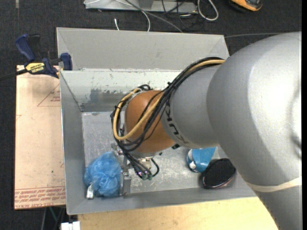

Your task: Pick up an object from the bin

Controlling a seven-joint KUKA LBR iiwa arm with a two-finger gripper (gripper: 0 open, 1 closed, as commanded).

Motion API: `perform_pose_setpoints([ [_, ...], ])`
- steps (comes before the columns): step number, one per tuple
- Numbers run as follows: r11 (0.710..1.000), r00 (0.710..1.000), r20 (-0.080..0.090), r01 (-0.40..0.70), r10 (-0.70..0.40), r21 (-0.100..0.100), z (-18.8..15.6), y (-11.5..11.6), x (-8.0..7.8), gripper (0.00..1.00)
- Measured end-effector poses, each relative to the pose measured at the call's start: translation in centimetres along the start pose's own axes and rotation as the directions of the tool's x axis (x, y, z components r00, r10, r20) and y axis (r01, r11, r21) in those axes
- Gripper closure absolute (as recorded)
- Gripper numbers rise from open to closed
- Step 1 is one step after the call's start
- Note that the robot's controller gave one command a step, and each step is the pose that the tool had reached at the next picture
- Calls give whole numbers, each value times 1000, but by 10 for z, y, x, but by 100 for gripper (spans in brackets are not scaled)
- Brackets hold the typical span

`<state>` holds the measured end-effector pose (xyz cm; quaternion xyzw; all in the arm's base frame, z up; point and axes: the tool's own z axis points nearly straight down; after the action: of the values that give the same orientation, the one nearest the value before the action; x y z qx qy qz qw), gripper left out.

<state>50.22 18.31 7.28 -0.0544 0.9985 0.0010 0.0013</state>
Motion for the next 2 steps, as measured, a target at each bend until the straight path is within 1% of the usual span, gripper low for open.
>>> perform_pose_setpoints([
  [1, 991, 991, 26, 131, -131, -3, -1, 37, 11, 0],
  [2, 993, 993, 24, 119, -118, -5, 0, 34, 11, 0],
])
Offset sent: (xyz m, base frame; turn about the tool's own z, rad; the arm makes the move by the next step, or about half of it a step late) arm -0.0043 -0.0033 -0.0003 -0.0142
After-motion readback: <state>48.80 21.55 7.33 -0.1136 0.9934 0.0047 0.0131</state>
